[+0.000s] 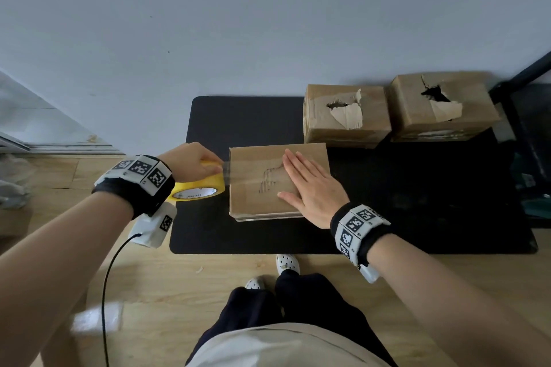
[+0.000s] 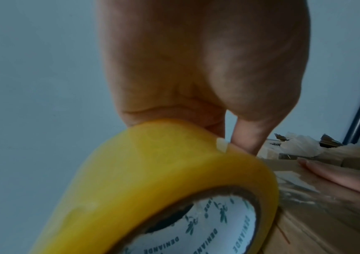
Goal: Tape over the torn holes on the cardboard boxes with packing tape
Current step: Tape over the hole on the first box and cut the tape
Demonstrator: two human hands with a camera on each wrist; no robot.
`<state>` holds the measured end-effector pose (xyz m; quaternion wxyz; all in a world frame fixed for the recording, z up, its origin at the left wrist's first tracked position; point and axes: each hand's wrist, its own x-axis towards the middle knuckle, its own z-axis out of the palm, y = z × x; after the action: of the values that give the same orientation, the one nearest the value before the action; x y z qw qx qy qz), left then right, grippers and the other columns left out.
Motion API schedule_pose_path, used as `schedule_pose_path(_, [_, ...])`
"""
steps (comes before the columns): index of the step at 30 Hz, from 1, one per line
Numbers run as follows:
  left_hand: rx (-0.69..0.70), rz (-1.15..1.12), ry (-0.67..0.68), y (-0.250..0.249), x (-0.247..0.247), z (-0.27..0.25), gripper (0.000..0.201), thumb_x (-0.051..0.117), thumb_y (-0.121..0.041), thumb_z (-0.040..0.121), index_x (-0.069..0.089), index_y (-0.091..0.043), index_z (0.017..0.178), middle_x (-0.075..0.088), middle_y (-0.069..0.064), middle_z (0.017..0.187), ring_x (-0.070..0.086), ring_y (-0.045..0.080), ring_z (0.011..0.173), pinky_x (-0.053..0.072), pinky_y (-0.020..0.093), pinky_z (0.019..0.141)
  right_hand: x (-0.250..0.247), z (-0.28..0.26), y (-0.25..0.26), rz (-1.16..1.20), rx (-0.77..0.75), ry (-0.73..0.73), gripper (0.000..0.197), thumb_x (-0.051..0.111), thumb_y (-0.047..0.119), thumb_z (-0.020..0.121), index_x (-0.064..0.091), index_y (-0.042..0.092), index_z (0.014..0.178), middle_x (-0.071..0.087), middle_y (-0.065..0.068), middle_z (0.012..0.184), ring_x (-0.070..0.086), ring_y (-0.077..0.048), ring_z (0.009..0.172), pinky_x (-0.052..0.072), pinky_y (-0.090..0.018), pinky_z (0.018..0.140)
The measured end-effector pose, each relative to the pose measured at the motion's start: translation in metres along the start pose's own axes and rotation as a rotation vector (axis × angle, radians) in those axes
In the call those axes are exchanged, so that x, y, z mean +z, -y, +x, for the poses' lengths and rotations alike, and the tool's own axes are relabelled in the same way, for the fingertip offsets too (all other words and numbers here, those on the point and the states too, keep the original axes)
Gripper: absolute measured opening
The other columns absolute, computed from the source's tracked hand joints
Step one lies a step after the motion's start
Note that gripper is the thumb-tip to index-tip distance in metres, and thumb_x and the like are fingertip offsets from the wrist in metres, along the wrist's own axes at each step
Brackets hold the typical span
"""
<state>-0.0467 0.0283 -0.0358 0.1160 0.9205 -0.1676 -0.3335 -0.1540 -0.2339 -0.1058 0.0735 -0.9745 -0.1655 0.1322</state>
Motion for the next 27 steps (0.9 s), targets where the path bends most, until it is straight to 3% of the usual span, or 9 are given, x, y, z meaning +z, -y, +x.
schedule_pose_path(4, [0.012,-0.007,0.001,-0.003,-0.003,0.0,0.03,0.049,-0.035,0.092,0.064,-0.028,0.118,0.063,-0.003,0.119,0.055,0.016,0.108,0.041,0.031,0.097,-0.001,-0.017,-0.02,0.089,0.059,-0.045,0.068,0.005,0.054,0.096,-0.003,0.016,0.151,-0.009,0.002,0.159,-0.008,-0.007,0.145,0.004,-0.031,0.121])
schedule_pose_path(7, [0.049,-0.043,-0.002,-0.005,-0.005,-0.001,0.029,0.05,-0.031,0.092,0.062,-0.029,0.118,0.061,-0.005,0.122,0.052,0.014,0.111,0.039,0.032,0.1,0.006,-0.032,-0.033,0.287,0.184,-0.232,0.06,0.021,0.041,0.099,0.02,0.01,0.151,0.015,-0.004,0.16,0.016,-0.011,0.144,0.024,-0.031,0.117])
schedule_pose_path(9, [0.067,-0.074,0.003,-0.006,-0.006,-0.002,0.031,0.05,-0.028,0.093,0.059,-0.03,0.122,0.058,-0.007,0.124,0.05,0.013,0.114,0.037,0.032,0.102,0.014,-0.04,-0.04,0.356,0.331,-0.343,0.048,0.037,0.025,0.099,0.035,0.005,0.143,0.031,-0.009,0.153,0.038,-0.018,0.135,0.04,-0.03,0.104])
schedule_pose_path(11, [0.081,-0.081,0.014,-0.007,-0.007,-0.003,0.032,0.049,-0.025,0.094,0.057,-0.03,0.124,0.056,-0.007,0.125,0.048,0.013,0.117,0.036,0.033,0.104,0.021,-0.044,-0.041,0.378,0.452,-0.364,0.038,0.044,0.016,0.097,0.045,0.005,0.133,0.045,-0.011,0.139,0.057,-0.026,0.113,0.048,-0.028,0.081])
schedule_pose_path(13, [0.09,-0.075,0.027,-0.008,-0.008,-0.002,0.031,0.048,-0.025,0.094,0.057,-0.03,0.124,0.057,-0.007,0.125,0.048,0.014,0.117,0.036,0.035,0.105,0.027,-0.045,-0.041,0.39,0.561,-0.291,0.032,0.049,0.017,0.095,0.048,0.007,0.126,0.05,-0.01,0.127,0.061,-0.028,0.095,0.045,-0.03,0.068])
schedule_pose_path(16, [0.092,-0.077,0.043,-0.009,-0.009,-0.003,0.029,0.048,-0.024,0.094,0.059,-0.029,0.12,0.059,-0.007,0.121,0.05,0.013,0.114,0.037,0.034,0.104,0.035,-0.045,-0.041,0.37,0.689,-0.092,0.041,0.061,0.033,0.088,0.048,0.008,0.117,0.051,-0.01,0.117,0.059,-0.029,0.097,0.049,-0.035,0.071])
schedule_pose_path(19, [0.081,-0.096,0.056,-0.012,-0.011,-0.004,0.026,0.047,-0.024,0.095,0.06,-0.029,0.117,0.058,-0.008,0.114,0.05,0.013,0.109,0.037,0.029,0.096,0.043,-0.043,-0.042,0.346,0.74,-0.008,0.055,0.067,0.043,0.082,0.046,0.005,0.116,0.052,-0.014,0.116,0.058,-0.032,0.101,0.049,-0.037,0.073])
schedule_pose_path(23, [0.076,-0.094,0.059,-0.016,-0.011,-0.006,0.025,0.047,-0.022,0.095,0.057,-0.028,0.118,0.053,-0.012,0.108,0.047,0.01,0.103,0.032,0.024,0.089,0.048,-0.038,-0.044,0.359,0.804,0.127,0.049,0.066,0.037,0.085,0.043,0.007,0.116,0.056,-0.013,0.116,0.06,-0.033,0.101,0.052,-0.039,0.077])
schedule_pose_path(27, [0.083,-0.088,0.058,-0.019,-0.011,-0.009,0.025,0.047,-0.02,0.095,0.055,-0.026,0.119,0.051,-0.012,0.107,0.047,0.01,0.104,0.031,0.024,0.088,0.032,-0.041,-0.053,0.366,0.797,0.212,0.039,0.064,0.033,0.088,0.052,0.008,0.116,0.061,-0.012,0.112,0.062,-0.031,0.1,0.052,-0.036,0.078])
